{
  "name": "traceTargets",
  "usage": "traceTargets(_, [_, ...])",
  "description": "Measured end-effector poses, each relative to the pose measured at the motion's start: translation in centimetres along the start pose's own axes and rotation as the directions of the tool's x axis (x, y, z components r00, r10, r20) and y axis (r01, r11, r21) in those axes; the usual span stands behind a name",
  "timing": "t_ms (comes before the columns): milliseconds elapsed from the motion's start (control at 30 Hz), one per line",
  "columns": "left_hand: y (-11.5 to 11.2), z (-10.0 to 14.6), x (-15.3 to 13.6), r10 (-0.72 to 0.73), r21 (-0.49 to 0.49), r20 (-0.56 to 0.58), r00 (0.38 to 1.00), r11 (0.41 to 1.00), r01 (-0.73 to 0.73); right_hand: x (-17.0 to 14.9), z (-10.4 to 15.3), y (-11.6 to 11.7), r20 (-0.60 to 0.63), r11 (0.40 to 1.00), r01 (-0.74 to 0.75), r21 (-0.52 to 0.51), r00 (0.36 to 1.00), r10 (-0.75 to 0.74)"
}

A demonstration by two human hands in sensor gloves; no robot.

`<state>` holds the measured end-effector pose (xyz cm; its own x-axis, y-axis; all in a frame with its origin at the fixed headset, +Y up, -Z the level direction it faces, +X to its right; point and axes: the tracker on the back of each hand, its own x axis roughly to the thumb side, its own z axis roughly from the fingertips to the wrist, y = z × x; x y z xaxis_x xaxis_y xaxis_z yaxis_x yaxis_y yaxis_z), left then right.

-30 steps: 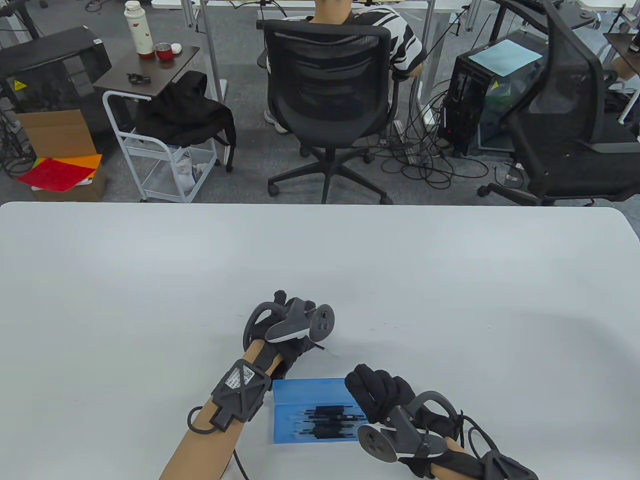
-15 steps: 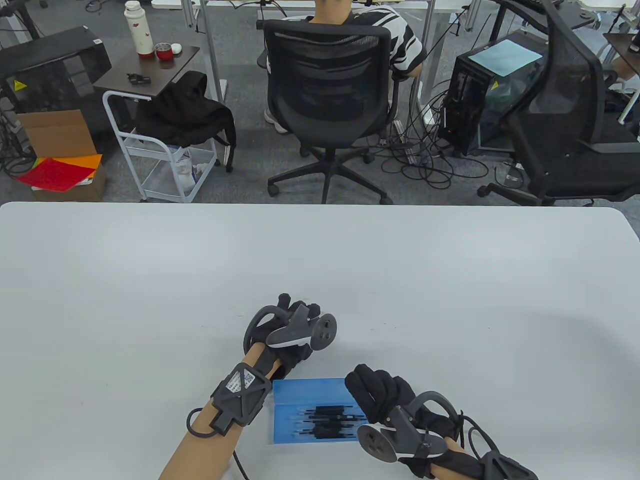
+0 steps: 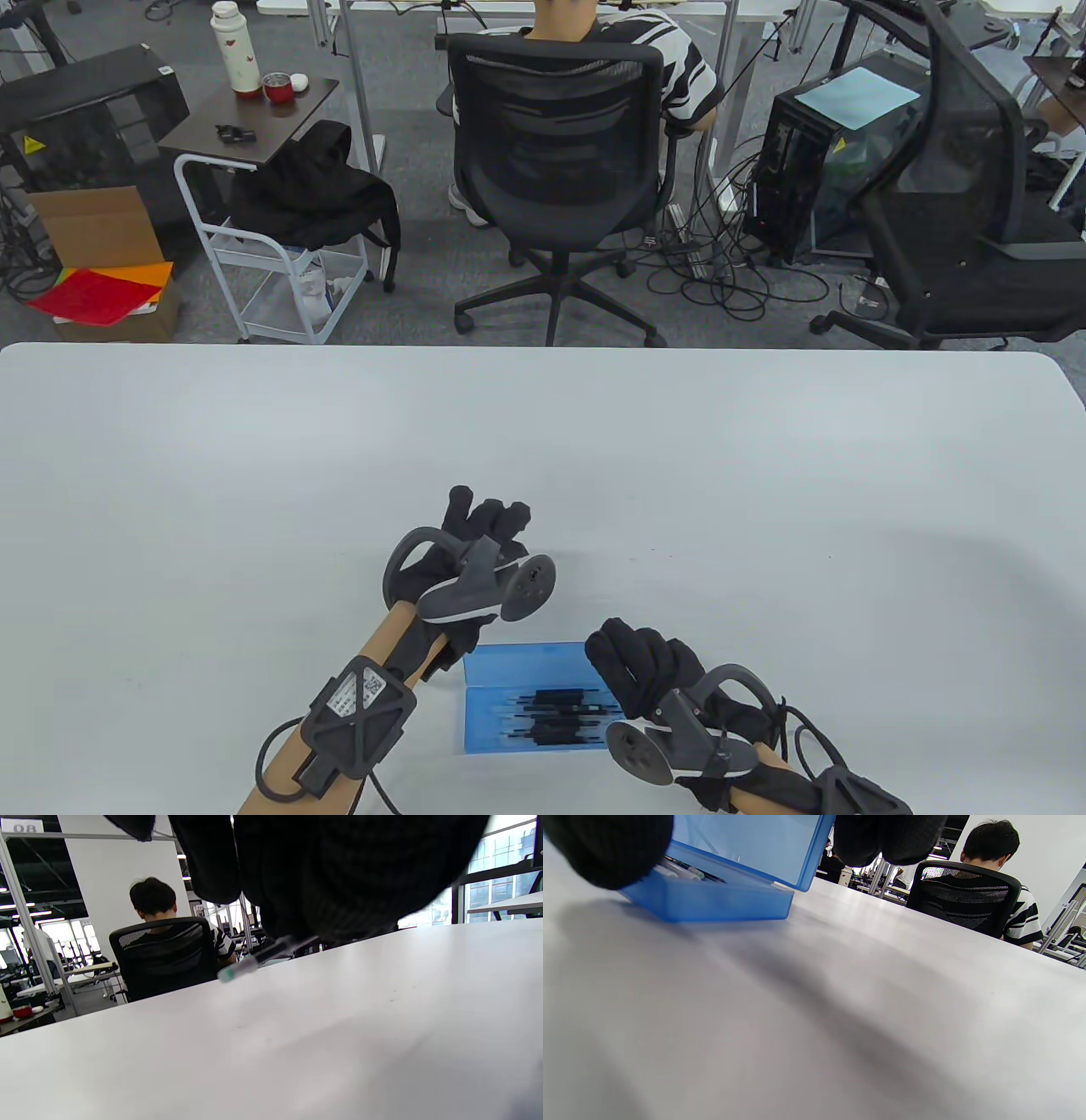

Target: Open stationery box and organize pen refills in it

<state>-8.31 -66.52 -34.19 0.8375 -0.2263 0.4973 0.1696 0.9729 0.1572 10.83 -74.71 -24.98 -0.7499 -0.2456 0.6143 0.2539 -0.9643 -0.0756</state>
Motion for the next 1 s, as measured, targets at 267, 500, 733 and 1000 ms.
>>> traceTargets(267, [2.0, 5.6, 4.5, -0.122, 0.124, 0.108, 0.987, 0.986, 0.108, 0.0, 0.0, 0.0, -0.001, 1.0, 0.001, 0.001, 1.0, -0.001])
traceTargets(500, [0.3, 8.9, 8.0, -0.152, 0.155, 0.179, 0.972, 0.98, 0.125, 0.0, 0.0, 0.0, -0.002, 1.0, -0.001, 0.0, 1.0, 0.001])
traceTargets(733, [-2.3, 9.1, 9.8, -0.154, 0.164, 0.209, 0.966, 0.979, 0.121, 0.0, 0.0, 0.0, -0.002, 1.0, -0.002, 0.0, 1.0, 0.002])
traceTargets(1000, [-3.1, 9.3, 10.8, -0.218, 0.221, 0.215, 0.952, 0.96, 0.17, 0.0, -0.1, 0.0, -0.006, 1.0, 0.008, -0.001, 1.0, -0.008])
